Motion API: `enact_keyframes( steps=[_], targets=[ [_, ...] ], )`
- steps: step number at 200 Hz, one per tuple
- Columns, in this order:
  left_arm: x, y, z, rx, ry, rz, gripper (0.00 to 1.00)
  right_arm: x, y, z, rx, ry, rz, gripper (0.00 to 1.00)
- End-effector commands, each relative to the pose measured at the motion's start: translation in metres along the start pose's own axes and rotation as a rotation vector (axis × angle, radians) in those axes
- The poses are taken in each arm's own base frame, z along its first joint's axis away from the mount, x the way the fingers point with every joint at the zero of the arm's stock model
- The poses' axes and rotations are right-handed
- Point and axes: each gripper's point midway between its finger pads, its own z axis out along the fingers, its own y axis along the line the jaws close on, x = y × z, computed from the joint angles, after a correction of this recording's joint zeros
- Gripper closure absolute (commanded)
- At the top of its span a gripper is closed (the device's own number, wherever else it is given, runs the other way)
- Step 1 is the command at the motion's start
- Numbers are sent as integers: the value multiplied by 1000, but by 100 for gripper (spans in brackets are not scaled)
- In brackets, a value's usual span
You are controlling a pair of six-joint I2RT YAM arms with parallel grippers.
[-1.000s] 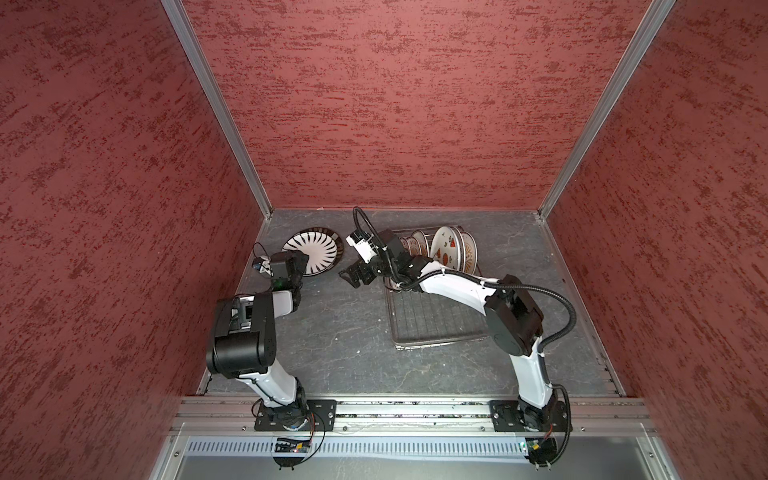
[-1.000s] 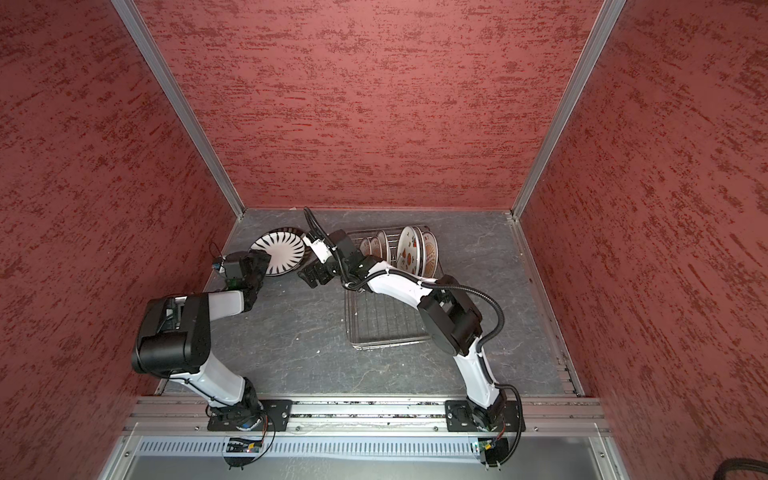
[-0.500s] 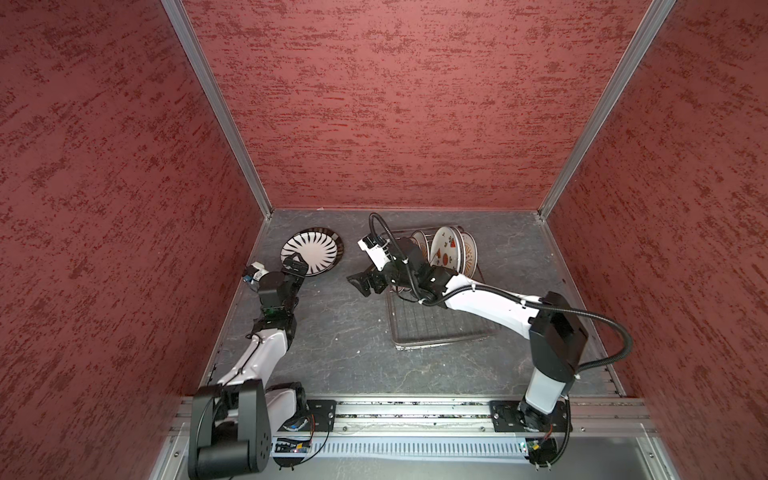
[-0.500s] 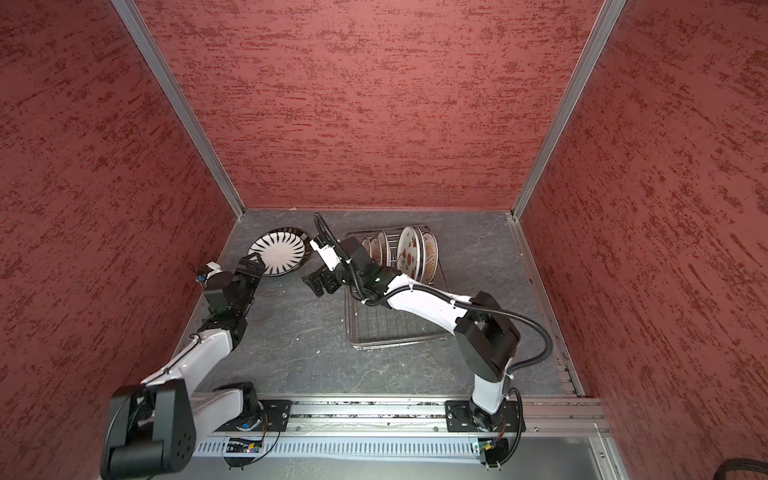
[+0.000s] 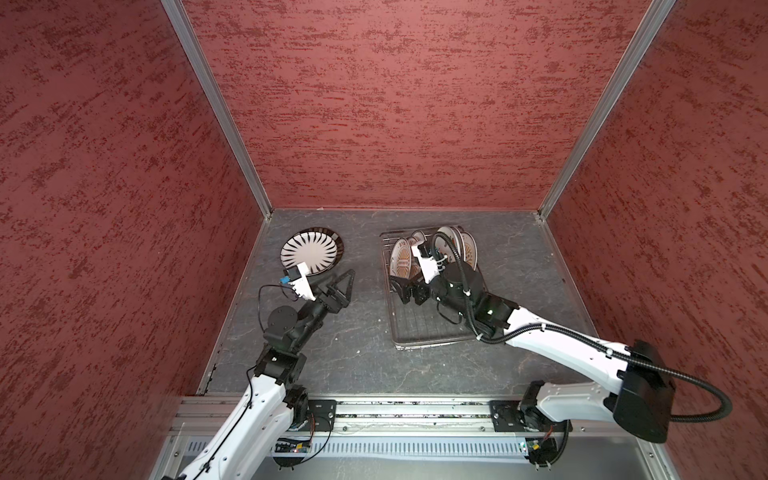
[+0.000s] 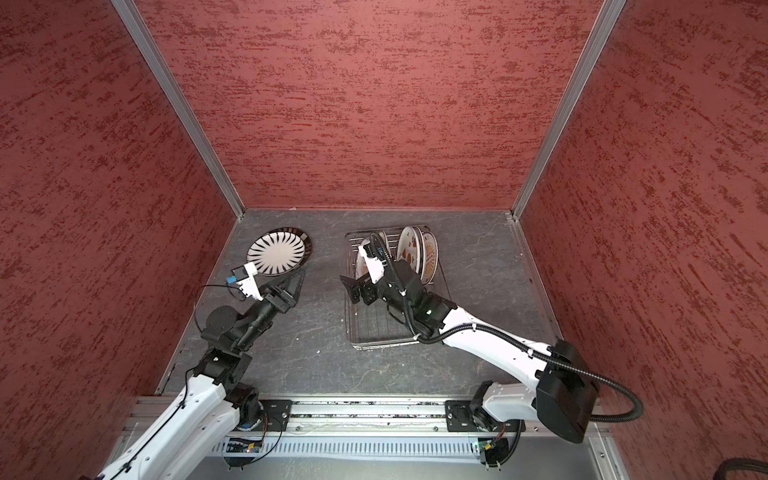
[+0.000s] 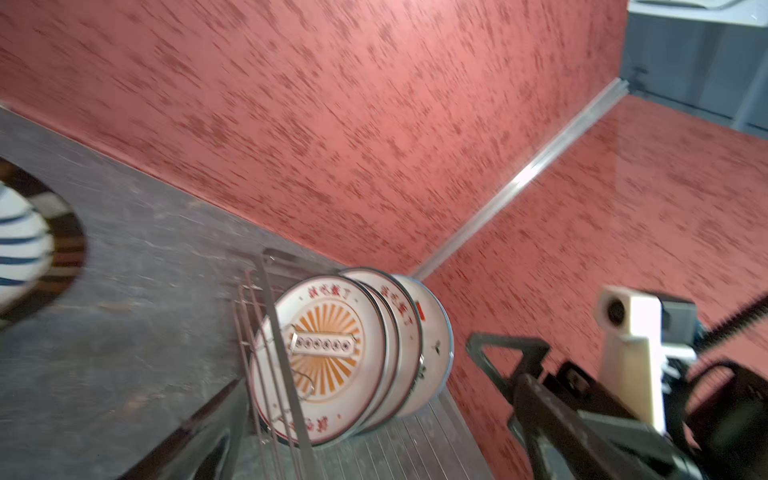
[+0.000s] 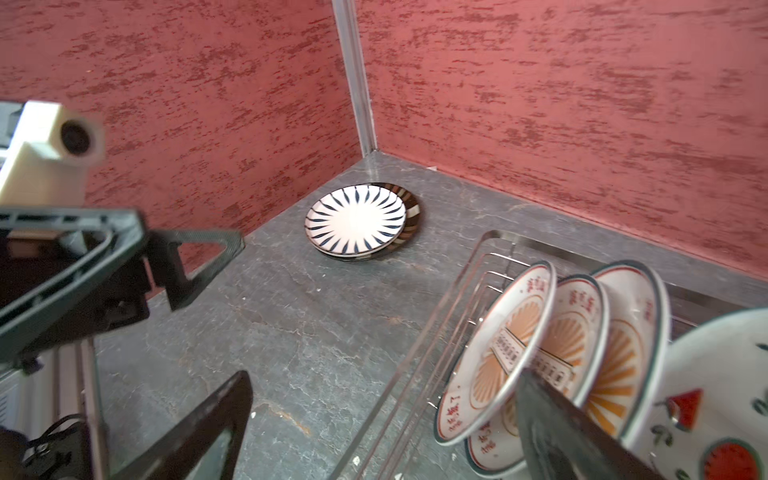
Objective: Unload the plates from the dish rack
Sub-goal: 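Open the left gripper off the plate and draw it back toward the rack, then reach the right gripper down into the rack while the left gripper waits beside it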
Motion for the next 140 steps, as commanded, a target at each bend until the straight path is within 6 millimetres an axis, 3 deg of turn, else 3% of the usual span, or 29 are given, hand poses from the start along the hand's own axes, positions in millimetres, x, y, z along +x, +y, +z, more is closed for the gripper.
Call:
enact_keyframes(
  steps=[1,32,77,121,140],
  targets=[
    [10,-46,3,201,21,42,1,-9,-48,-9,211,-46,49,1],
    [31,-59,15,218,56,88,1,-12,-90,-17,344,-23,98,1],
    [57,-73,31,290,122,130,1,-15,-128,-29,384,-21,168,2],
    [79,-86,54,355,216,131,0,-17,-145,-35,383,-28,206,12],
    [85,-91,63,361,245,131,1,-19,-150,-35,384,-24,228,29]
  ],
)
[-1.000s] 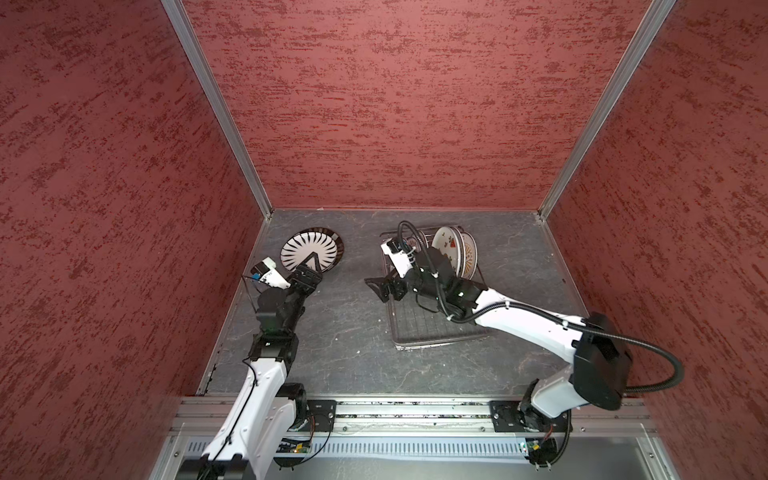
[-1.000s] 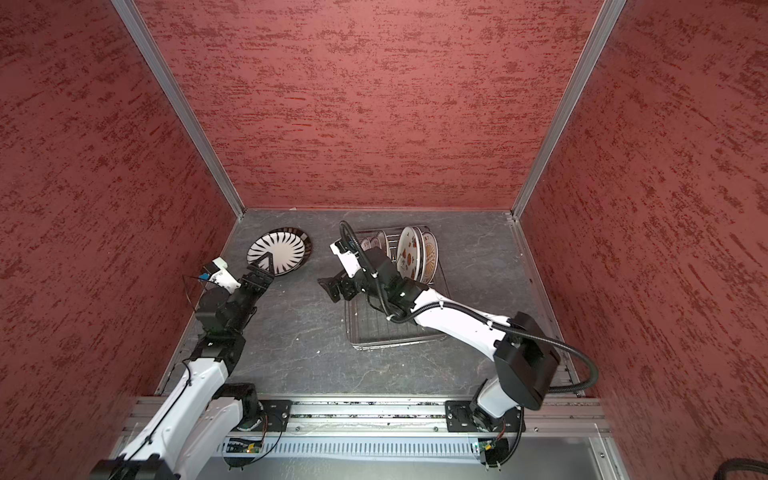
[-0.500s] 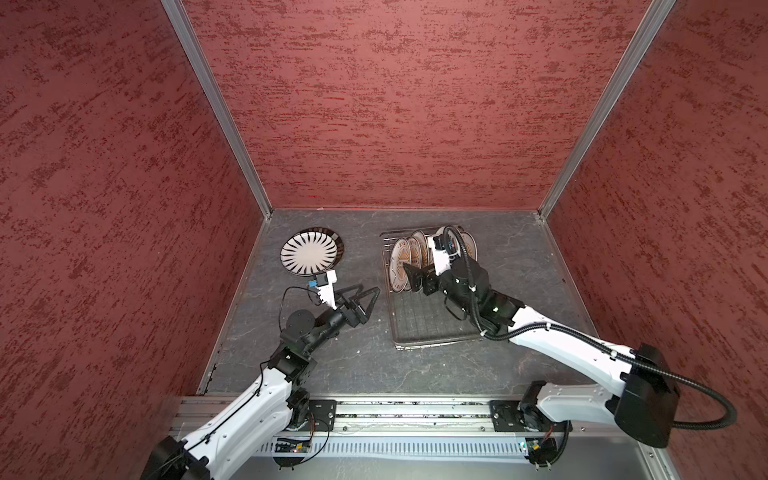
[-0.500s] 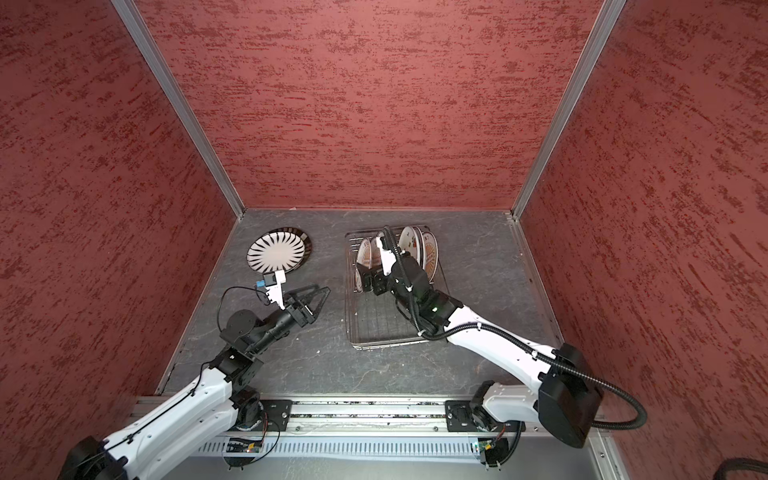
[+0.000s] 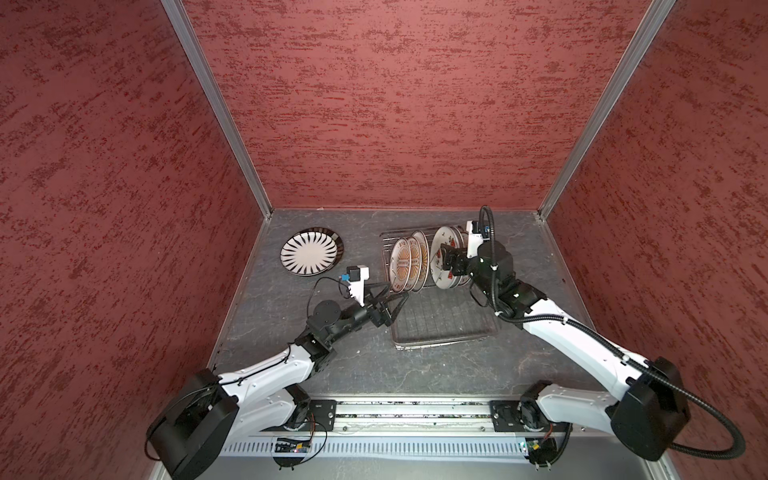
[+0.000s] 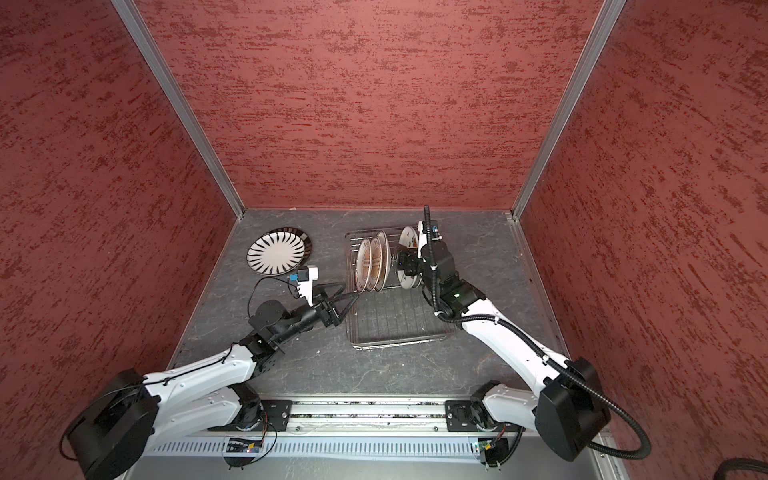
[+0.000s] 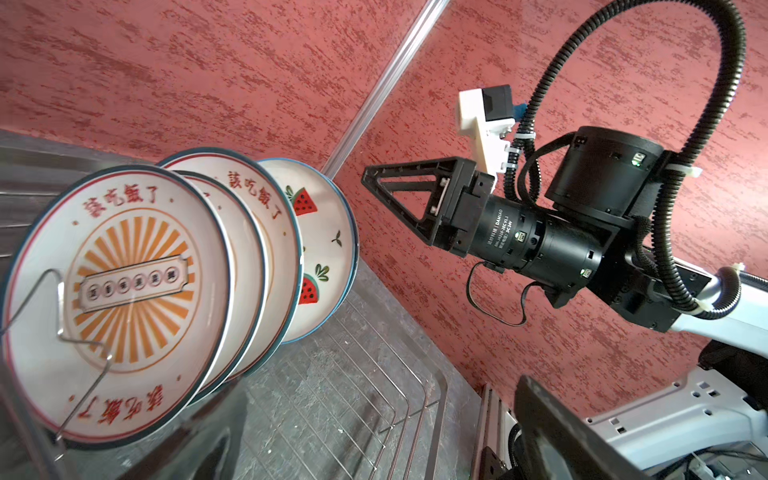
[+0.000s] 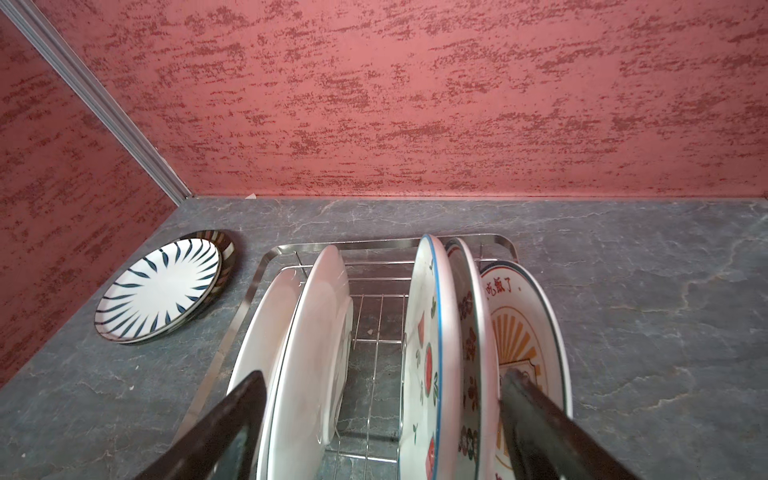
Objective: Unload the plates from the dish rack
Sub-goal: 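Reach the right gripper down into the rack while the left gripper waits beside it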
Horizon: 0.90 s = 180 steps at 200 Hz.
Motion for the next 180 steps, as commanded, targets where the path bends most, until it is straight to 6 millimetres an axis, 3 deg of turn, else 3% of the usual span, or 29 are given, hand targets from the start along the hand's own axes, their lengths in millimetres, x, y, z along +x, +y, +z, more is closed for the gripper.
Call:
enact_keyframes(
  steps=[1,50,85,180],
  targets=[
    [-9,-19,13,79,-1,42,1,-11,2,-3,-39,-1,39,29],
    [-12,-13,28,27,26,42,1,-12,-13,9,37,18,41,44],
    [-8,-6,34,8,39,37,1,-6,-15,18,46,46,14,61],
    [-1,-4,41,27,49,36,1,8,-27,35,126,88,-18,71]
  ],
)
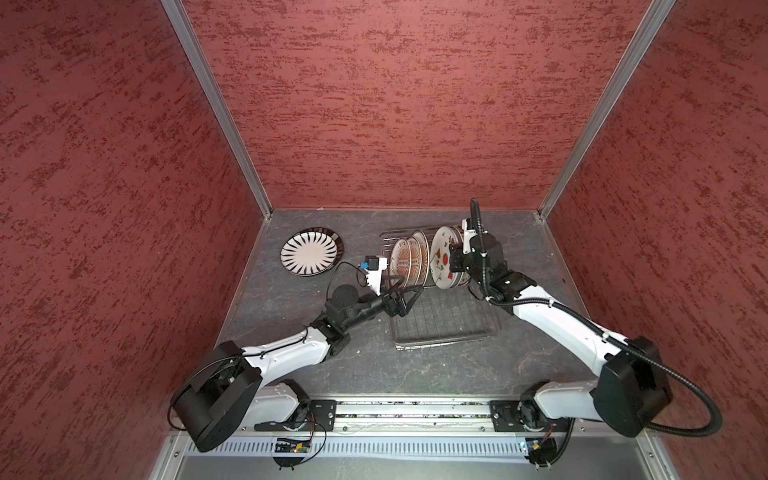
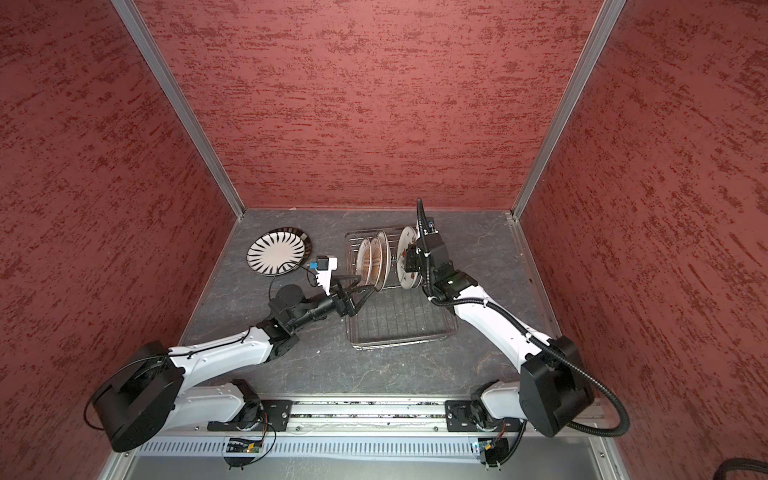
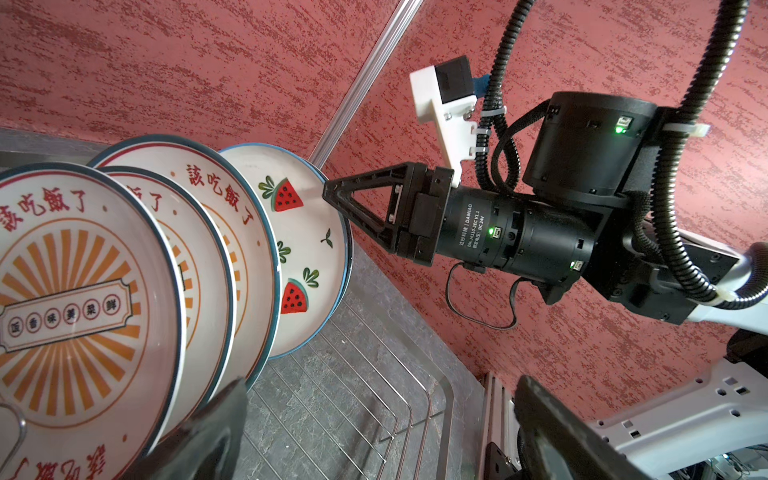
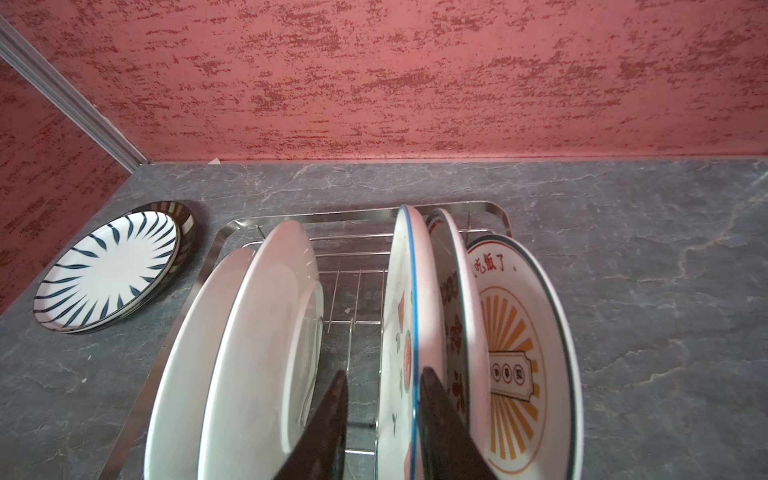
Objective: Unload the plates from the dish rack
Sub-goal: 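Reach the right gripper down into the rack while the left gripper waits beside it, then grasp the watermelon-print plate's top rim with the right gripper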
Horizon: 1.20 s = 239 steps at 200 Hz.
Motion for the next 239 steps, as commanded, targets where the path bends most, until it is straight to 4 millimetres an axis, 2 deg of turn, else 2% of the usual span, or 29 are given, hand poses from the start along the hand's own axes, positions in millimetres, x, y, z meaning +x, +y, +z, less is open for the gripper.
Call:
enact_keyframes(
  steps=[1,54,83,101,129,171,212,239],
  targets=[
    [-8,-10,5,40,-23,33,1,-11,-7,3,46,-21,-10,71],
    [-6,0,12,10,-25,30,1,-3,-9,12,63,3,-6,75],
    [-3,5,15,3,-31,24,1,-10,-9,6,57,-35,2,74],
    [-7,4,14,-1,-36,37,1,-14,-16,1,97,-52,11,74],
    [-10,9,7,-48,-63,44,1,-9,-24,-2,142,-51,14,73],
    [-7,7,10,-35,-54,32,1,-10,-16,-6,118,-61,7,71],
    [-4,5,11,-29,-43,31,0,-2,-19,-4,144,-41,3,70],
    [-5,6,9,-41,-49,37,1,0,-6,1,79,-23,-6,73]
  ],
)
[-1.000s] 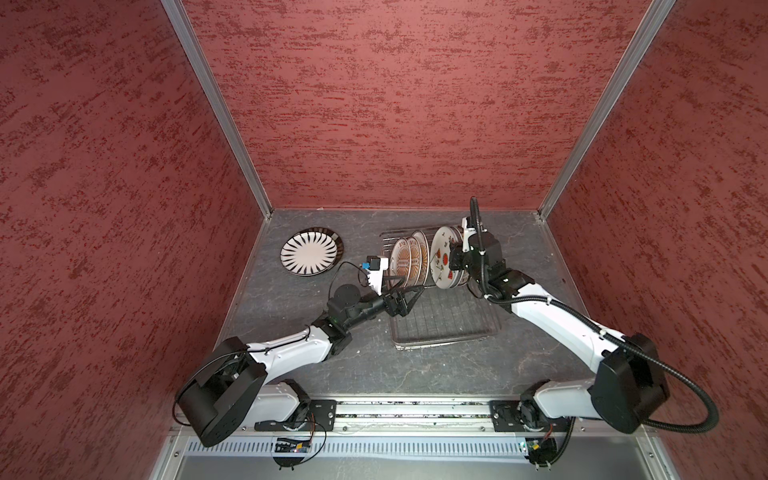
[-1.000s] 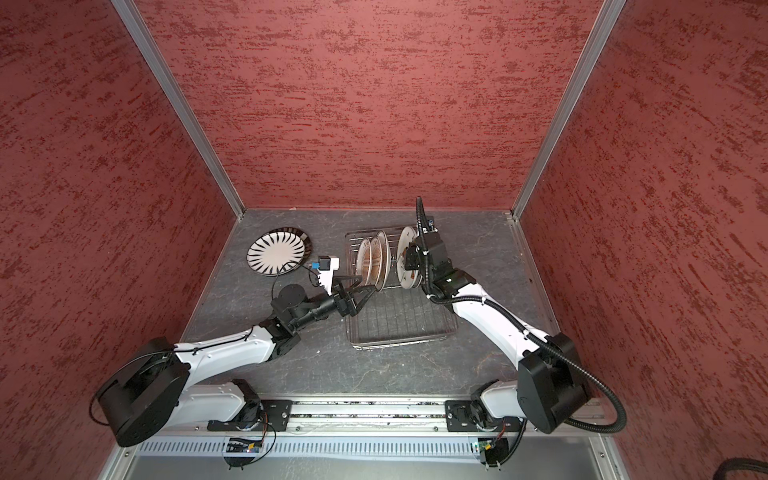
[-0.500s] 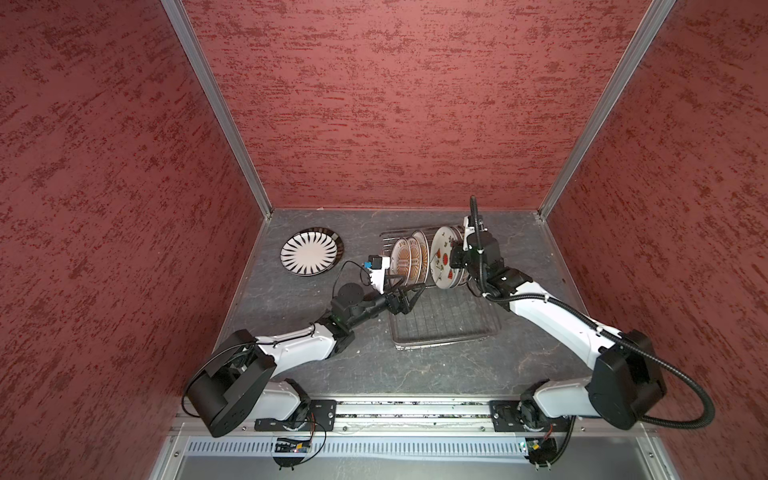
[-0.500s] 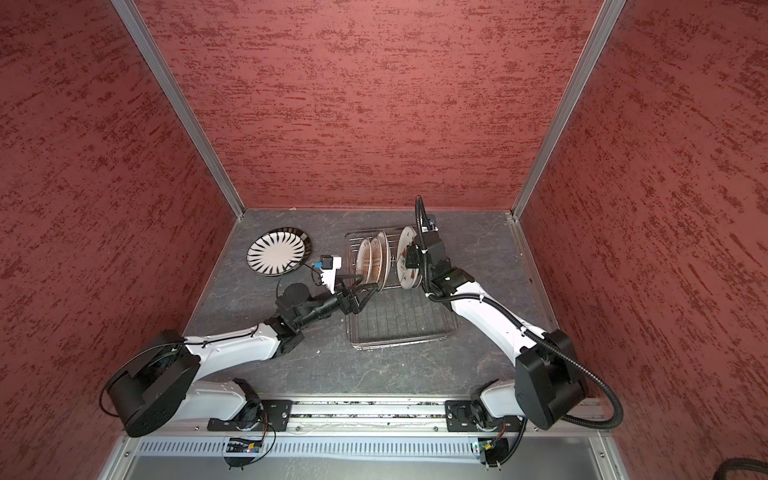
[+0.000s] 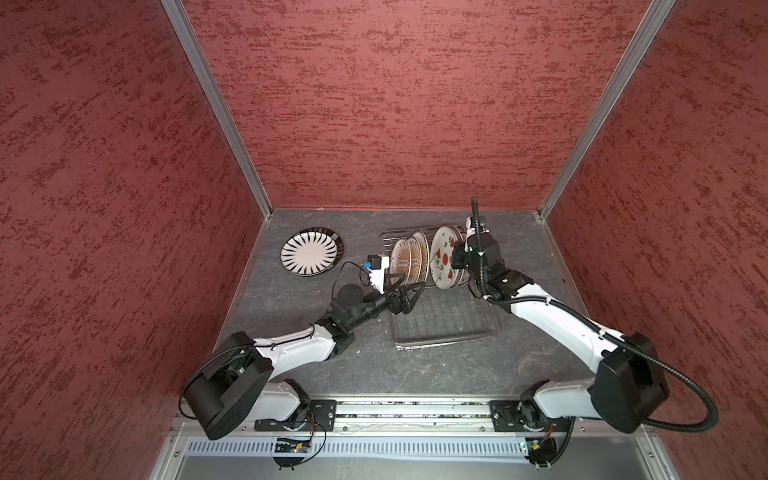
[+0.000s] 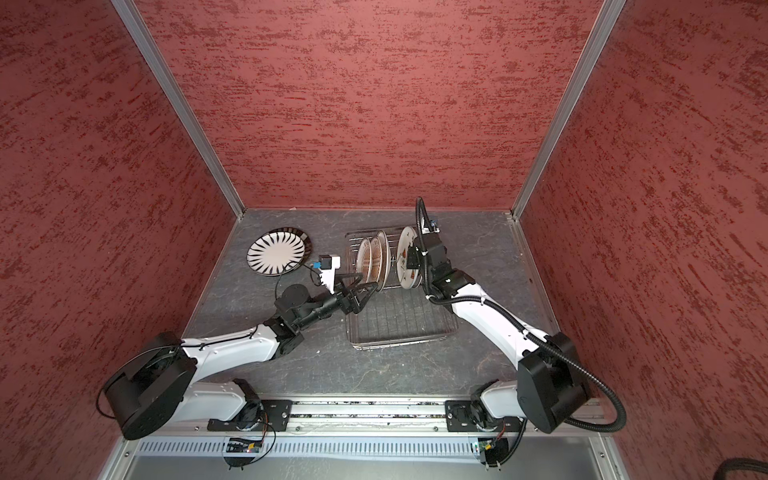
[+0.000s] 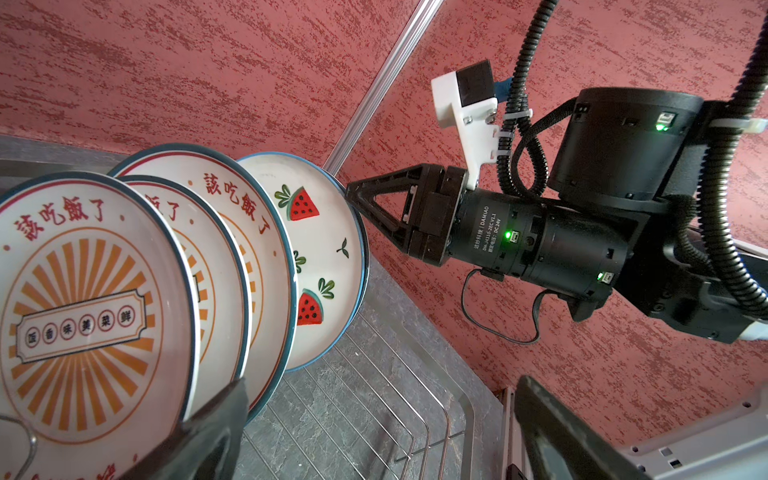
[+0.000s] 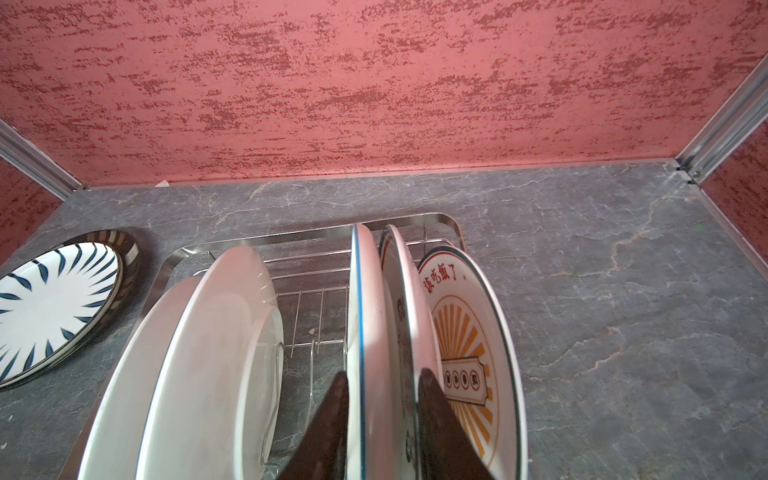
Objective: Unload the plates from the dish rack
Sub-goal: 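Grasp the watermelon-print plate's top rim with the right gripper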
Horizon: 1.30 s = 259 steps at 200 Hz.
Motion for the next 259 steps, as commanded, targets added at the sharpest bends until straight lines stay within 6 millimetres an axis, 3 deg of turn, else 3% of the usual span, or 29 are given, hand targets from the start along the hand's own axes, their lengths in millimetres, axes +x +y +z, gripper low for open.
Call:
enact_keyframes(
  steps=[1,54,112,149,154,183,259],
  targets=[
    [-4,-3,-1,-1,-16,22,1,3,9,-1,-33,8,-4,73],
    [-6,2,-5,-37,-28,40,1,0,10,-1,-8,-6,-8,76],
    [-2,5,-9,-48,-29,32,1,21,7,13,27,66,-18,77],
    [-4,4,-10,-45,-28,35,1,19,9,14,21,64,-10,75],
    [-4,4,-10,-45,-29,35,1,27,9,21,28,87,-22,75],
    [-4,4,-11,-49,-33,35,1,30,7,32,68,101,-26,75],
    [-4,12,-14,-88,-46,39,0,39,15,48,146,121,-69,76]
  ],
)
